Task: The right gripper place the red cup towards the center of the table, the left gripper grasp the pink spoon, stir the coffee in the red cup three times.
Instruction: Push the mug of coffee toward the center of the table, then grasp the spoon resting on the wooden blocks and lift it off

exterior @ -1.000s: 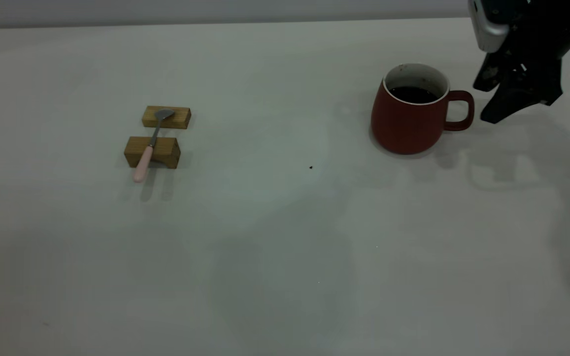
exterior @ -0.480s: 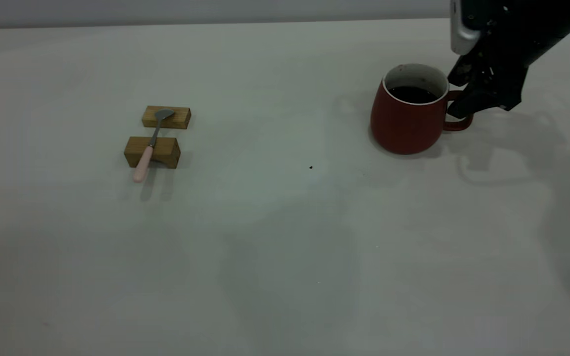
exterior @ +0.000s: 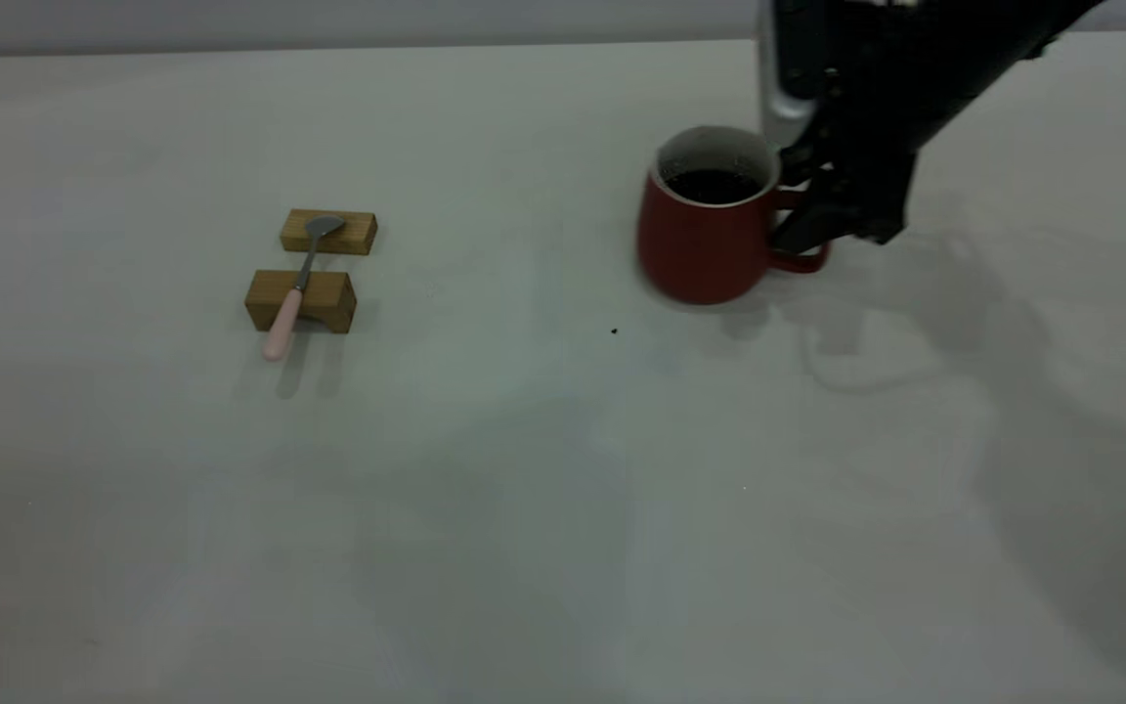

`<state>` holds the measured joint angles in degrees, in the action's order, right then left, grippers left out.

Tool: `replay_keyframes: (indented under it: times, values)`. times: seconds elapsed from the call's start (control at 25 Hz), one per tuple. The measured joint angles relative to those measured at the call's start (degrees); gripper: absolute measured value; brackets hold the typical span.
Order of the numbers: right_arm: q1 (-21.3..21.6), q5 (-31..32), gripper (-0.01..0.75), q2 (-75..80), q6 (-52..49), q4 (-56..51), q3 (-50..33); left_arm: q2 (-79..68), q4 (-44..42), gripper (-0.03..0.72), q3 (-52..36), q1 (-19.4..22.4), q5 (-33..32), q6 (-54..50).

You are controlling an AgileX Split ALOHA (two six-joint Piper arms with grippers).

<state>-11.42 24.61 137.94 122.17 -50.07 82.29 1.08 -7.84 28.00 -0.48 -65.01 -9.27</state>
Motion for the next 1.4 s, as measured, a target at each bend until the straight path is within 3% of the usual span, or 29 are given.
replay_keyframes:
  times: [0.4,0.64,0.8,1.04,1.24,1.4]
  values:
    - [-8.13,-3.11,0.584,0.22,0.00,-4.55,0.93,0.00,0.00,0.531,0.00,0.00,0.00,0.00]
    - [-9.80,-3.00,0.584,0.57,-0.17,-7.34,3.81,0.00,0.00,0.531,0.00,0.00,0.00,0.00]
    - [-8.89,-1.19,0.582,0.47,-5.55,-7.09,3.92,0.00,0.00,0.531,0.00,0.00,0.00,0.00]
    - [-6.22,8.13,0.582,-4.08,-21.09,-5.41,3.92,0.00,0.00,0.531,0.00,0.00,0.00,0.00]
    - [-5.78,25.65,0.582,-12.39,-50.48,-4.14,3.92,0.00,0.00,0.531,0.00,0.00,0.00,0.00]
    - [-5.78,34.79,0.582,-20.73,-73.58,6.92,1.97,0.00,0.00,0.531,0.00,0.00,0.00,0.00]
